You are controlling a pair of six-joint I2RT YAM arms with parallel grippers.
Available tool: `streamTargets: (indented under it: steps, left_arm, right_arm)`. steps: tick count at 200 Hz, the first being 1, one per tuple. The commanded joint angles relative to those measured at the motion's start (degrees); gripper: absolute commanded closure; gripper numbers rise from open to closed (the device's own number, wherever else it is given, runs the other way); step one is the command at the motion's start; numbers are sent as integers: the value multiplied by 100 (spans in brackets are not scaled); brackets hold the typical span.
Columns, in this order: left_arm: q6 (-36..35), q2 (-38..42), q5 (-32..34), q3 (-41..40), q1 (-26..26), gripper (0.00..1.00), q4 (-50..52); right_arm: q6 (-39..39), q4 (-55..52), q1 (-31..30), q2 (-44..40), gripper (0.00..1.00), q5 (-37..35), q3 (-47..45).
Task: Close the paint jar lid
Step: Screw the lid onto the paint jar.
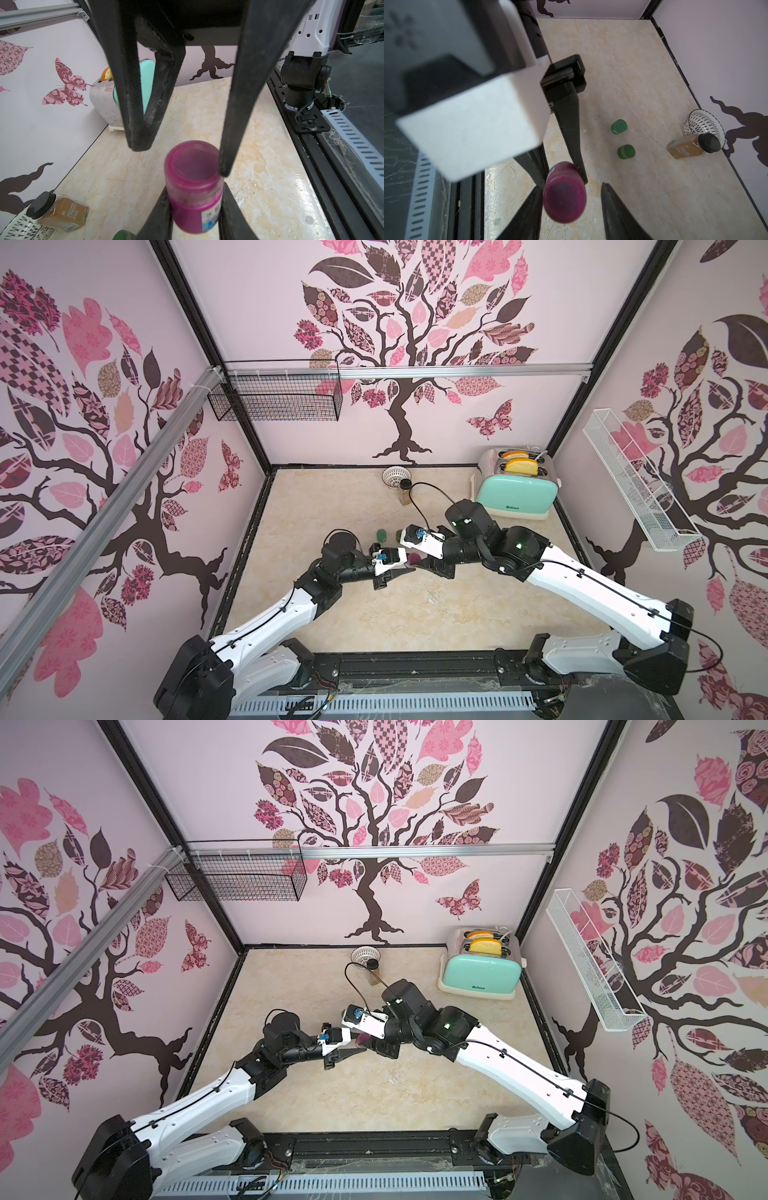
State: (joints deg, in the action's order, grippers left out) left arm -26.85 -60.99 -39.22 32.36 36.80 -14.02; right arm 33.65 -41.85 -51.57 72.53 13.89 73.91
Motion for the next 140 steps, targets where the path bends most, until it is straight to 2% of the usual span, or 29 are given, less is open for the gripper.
streamTargets:
  steps: [1, 55, 97, 140]
  left_arm:
    - [-22, 19, -18, 139, 21, 78, -22]
    - [-20, 9, -20, 137, 21, 78, -27]
    - [-14, 18, -15, 138, 21, 78, -24]
    - [-16, 22, -21, 148, 25, 78, -22]
  right_arm:
    - [-50, 1, -37, 11, 52, 64, -30]
    - [-49, -25, -37, 33, 52, 70, -78]
    - [-86, -33, -37, 67, 62, 67, -80]
    - [-209, -47, -37, 111, 63, 113, -87]
